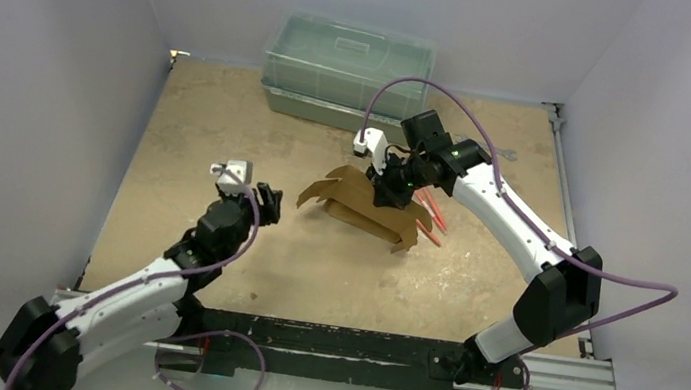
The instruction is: Fold the paper box
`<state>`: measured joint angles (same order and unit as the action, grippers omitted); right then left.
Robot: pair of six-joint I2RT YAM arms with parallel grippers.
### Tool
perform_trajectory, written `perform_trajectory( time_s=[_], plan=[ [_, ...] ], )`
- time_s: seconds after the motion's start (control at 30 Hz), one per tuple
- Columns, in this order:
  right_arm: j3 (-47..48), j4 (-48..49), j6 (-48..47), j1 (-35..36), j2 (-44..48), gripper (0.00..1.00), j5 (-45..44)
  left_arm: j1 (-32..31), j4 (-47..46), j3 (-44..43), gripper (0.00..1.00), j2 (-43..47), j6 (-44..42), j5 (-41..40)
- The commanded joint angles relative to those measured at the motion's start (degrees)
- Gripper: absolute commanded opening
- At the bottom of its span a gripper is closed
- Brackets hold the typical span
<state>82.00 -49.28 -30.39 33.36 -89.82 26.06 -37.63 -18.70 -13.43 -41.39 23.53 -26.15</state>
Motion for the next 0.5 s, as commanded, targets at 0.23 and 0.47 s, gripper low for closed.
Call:
perform_trajectory(
  time_s=[0.23, 0.47],
  plan=[
    [-0.6, 0.7, -0.1, 0.1, 1.9, 0.0, 0.2, 14.4, -18.7, -12.3, 0.58, -31.6, 0.9, 27.0],
    [-0.4, 0.6, -0.1, 0.2, 1.8, 0.0, 0.3, 15.1, -30.3, -14.9, 0.57, -42.2, -2.1, 36.7]
  ],
)
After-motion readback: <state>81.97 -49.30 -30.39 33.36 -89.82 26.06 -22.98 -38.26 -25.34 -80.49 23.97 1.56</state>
